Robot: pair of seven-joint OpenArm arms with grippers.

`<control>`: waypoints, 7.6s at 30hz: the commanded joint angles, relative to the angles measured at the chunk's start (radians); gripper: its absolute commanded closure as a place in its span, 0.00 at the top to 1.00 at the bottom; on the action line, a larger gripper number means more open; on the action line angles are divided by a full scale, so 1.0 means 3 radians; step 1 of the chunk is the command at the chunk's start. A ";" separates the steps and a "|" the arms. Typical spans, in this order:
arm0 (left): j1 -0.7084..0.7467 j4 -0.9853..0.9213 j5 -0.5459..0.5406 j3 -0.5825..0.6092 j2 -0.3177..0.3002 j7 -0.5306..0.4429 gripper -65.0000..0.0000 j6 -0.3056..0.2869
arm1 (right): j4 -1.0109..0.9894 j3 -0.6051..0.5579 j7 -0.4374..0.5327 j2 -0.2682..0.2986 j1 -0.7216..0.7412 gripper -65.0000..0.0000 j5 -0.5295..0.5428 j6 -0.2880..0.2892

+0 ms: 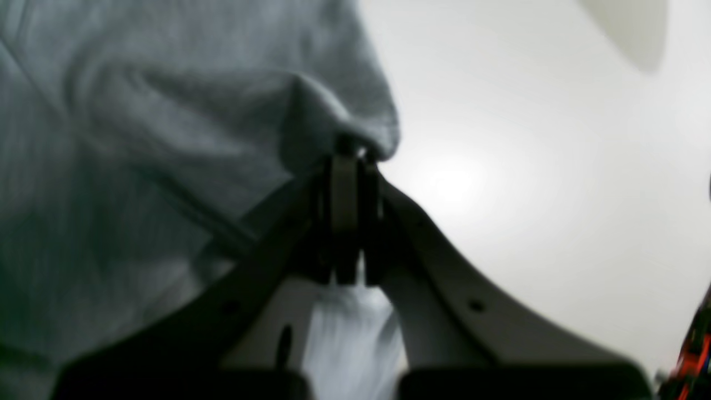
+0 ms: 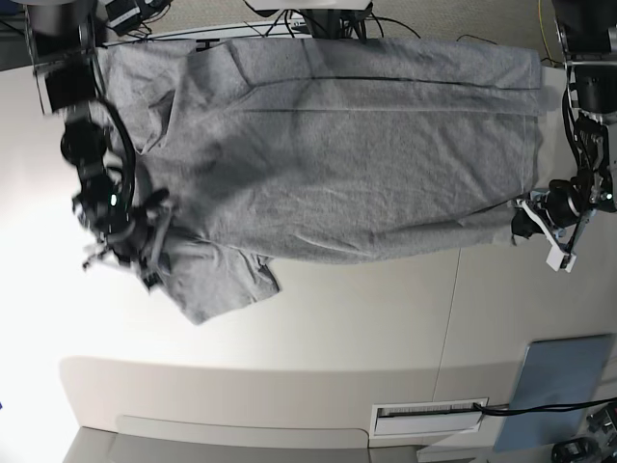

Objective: Fold the T-shirt properly
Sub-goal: 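Lift and fold the shirt side over toward the collar with both grippers, then grasp the folded sleeve end with the right gripper and tuck it inward, then lift the right gripper away and adjust the hem end with the left gripper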

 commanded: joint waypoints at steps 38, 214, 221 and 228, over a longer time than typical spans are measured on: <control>0.1708 0.0868 -0.0688 -0.1394 0.0057 0.0243 0.00 -0.0376 | 0.1778 0.1740 0.0079 0.0078 -0.2851 0.00 0.0155 -0.0352; 0.1947 0.0469 -0.0868 -0.1584 0.0167 0.0093 0.58 -0.0481 | 0.2712 0.0868 -0.0998 -0.0605 -0.2883 0.24 0.0390 0.0195; 0.1948 0.0197 -0.1467 -0.1584 0.0167 0.0446 0.58 -0.0616 | 0.2712 0.0868 -0.0997 -0.0604 -0.2883 0.24 0.0390 0.0195; 0.1947 0.0197 -0.1804 -0.1584 0.0184 0.0591 0.57 -0.0616 | 0.2712 0.0868 -0.0998 -0.0604 -0.2881 0.24 0.0390 0.0195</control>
